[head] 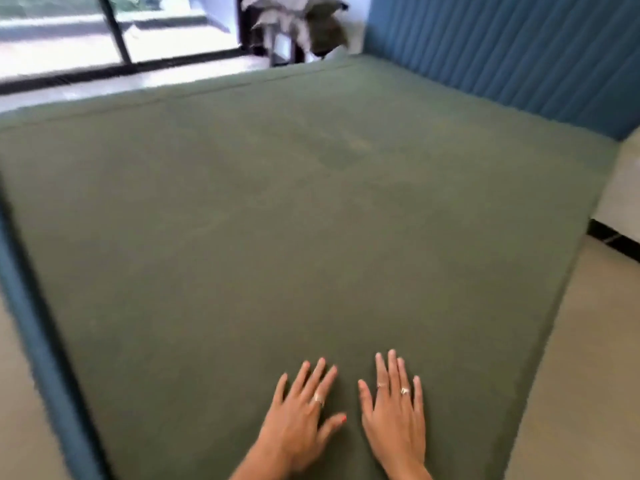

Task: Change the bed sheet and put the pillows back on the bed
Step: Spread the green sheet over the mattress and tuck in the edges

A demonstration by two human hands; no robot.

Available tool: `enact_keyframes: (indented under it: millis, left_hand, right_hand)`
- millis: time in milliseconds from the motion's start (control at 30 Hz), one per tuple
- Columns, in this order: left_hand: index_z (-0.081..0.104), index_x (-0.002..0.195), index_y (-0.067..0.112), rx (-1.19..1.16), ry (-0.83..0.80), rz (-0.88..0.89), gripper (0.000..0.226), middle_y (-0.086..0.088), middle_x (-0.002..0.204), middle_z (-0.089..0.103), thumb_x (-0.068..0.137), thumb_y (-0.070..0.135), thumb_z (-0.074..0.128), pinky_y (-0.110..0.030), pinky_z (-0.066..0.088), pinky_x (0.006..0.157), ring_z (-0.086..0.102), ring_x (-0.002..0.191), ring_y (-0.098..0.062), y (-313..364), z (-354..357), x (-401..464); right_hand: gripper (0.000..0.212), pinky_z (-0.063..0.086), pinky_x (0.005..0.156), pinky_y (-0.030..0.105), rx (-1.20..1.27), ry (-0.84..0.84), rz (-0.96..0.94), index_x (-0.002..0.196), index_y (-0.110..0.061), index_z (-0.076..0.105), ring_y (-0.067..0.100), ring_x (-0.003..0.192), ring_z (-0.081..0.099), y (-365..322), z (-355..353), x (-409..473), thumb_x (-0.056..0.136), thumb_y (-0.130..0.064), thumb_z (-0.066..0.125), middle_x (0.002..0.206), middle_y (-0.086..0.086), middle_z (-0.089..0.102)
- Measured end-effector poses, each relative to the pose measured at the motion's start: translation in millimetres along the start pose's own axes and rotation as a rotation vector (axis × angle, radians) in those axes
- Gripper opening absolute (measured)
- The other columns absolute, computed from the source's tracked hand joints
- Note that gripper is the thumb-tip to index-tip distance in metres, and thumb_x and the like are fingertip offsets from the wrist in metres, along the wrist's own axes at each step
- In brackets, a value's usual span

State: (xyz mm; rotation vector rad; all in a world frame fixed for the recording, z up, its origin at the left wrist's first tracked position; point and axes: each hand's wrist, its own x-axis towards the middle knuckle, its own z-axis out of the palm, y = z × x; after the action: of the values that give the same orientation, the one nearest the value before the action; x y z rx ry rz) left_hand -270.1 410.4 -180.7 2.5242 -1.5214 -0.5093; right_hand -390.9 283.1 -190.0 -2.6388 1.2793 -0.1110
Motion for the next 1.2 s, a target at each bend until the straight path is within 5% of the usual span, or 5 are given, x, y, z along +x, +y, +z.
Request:
enact_keyframes:
  millis: [67,167,500,767,1200]
  left_hand:
    - [0.045,0.140,0.029,-0.087,0.074,0.026,0.067,0.007,0.153,0.034,0.092,0.067,0.018,-0.039,0.017,0.114,0.017,0.146,-0.011,-2.0,26.7,-9.2]
    - [0.049,0.138,0.026,-0.068,0.180,0.013,0.067,0.004,0.148,0.044,0.093,0.065,0.019,-0.037,0.013,0.113,0.011,0.147,-0.009,-5.0,36.3,-11.1]
    - [0.043,0.140,0.036,0.059,0.266,0.062,0.060,0.008,0.149,0.039,0.097,0.062,0.013,-0.034,0.007,0.114,-0.001,0.148,-0.009,-4.1,47.0,-32.2]
    - [0.046,0.140,0.033,0.151,0.324,0.145,0.047,0.010,0.144,0.047,0.099,0.043,0.025,-0.030,0.013,0.110,0.044,0.134,-0.014,-1.6,61.5,-86.4]
    - [0.035,0.145,0.017,0.031,0.180,0.182,0.052,0.002,0.149,0.041,0.104,0.037,0.010,-0.025,0.016,0.112,0.030,0.139,-0.010,7.1,64.9,-233.0]
  right_hand:
    - [0.068,0.010,0.116,0.036,-0.003,0.062,0.022,0.136,-0.014,0.051,0.007,0.147,0.005,0.1,7.8,-2.2,0.099,-0.055,0.012,0.145,0.007,0.046]
    - [0.068,0.010,0.114,0.036,-0.057,0.080,0.025,0.136,-0.015,0.053,0.013,0.143,0.021,1.3,13.2,-3.5,0.099,-0.054,0.011,0.145,0.006,0.046]
    - [0.054,0.025,0.106,0.039,-0.094,0.140,0.008,0.129,-0.018,0.061,0.021,0.125,0.054,-15.6,19.2,-44.4,0.089,-0.044,0.034,0.136,0.008,0.056]
    - [0.051,0.025,0.105,0.040,-0.073,0.213,-0.033,0.130,-0.018,0.060,0.017,0.127,0.052,-40.1,26.2,-109.1,0.091,-0.035,0.032,0.136,0.003,0.056]
    - [0.050,0.019,0.111,0.033,0.009,0.101,-0.034,0.143,-0.017,0.044,0.015,0.142,0.028,-70.5,19.5,-279.7,0.100,-0.032,0.023,0.150,0.002,0.039]
